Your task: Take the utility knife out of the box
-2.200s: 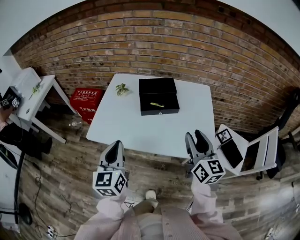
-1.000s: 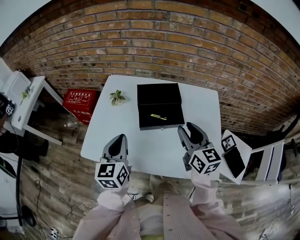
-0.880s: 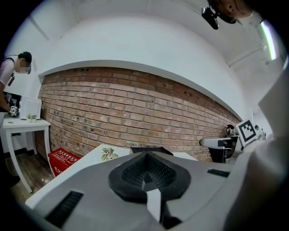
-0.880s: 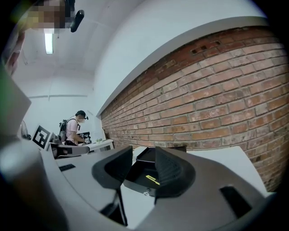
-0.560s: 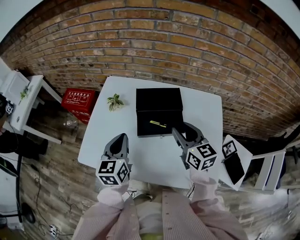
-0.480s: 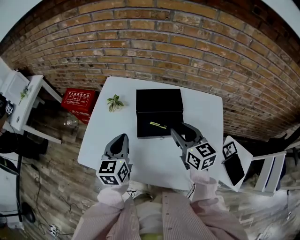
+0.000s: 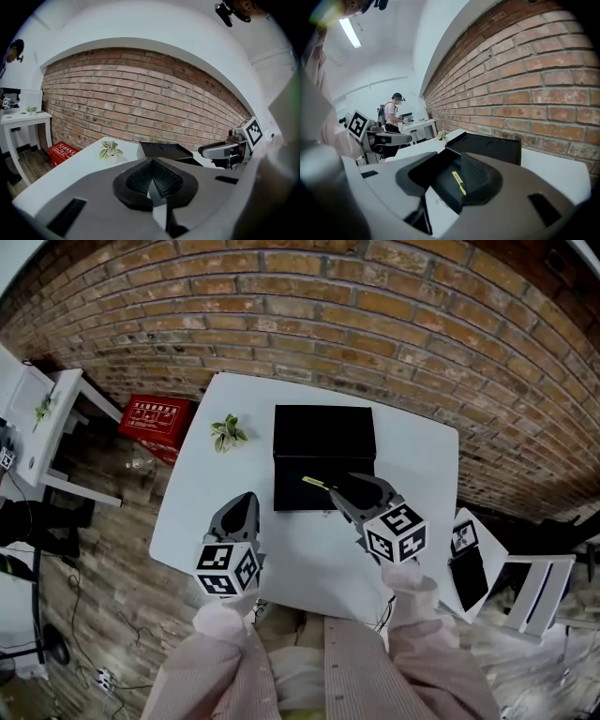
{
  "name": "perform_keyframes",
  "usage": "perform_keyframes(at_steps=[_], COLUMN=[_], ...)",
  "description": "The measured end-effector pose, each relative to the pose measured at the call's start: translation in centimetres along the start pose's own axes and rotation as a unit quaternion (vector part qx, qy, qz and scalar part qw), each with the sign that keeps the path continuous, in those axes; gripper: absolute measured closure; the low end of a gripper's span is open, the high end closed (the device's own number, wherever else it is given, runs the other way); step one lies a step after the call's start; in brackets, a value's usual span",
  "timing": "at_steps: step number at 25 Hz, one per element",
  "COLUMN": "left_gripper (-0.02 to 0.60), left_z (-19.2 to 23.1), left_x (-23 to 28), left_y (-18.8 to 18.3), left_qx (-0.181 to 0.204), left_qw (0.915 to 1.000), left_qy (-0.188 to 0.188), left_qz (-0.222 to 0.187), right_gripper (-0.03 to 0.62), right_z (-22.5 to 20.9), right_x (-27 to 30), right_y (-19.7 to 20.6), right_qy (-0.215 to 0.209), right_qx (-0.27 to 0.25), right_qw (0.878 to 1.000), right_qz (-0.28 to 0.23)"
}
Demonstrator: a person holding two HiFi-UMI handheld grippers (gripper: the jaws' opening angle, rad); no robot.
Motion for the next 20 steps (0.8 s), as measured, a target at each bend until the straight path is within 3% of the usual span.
perform_keyframes(at_steps=[10,20], left_gripper=[0.589,0.589], left_z=[1.5,2.3], left_x=[2.7,4.4], left_y=[2.2,3.6], left_qx=[-0.019,-0.031], left_qw=[0.999,0.997], left_qy=[0.016,0.039], left_qz=[0.036,0.059], right_gripper=[0.436,0.436], right_z=[-0.9,-1.8], right_x=[5.1,9.0], right_y=[1.5,3.3], right_qy=[-0.016,0.005], right_qx=[-0.025,-0.07], right_qw=[0.991,0.965], right_qz=[0.129,0.251])
Point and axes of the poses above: the fingertips, and each gripper's own axes: x forward along the fingers, z to its left, y out of its underside, the point moved 7 cm from there along -x, backward along the fingers, and after that the axes turned 15 degrees about x, right-handed, at the moved point
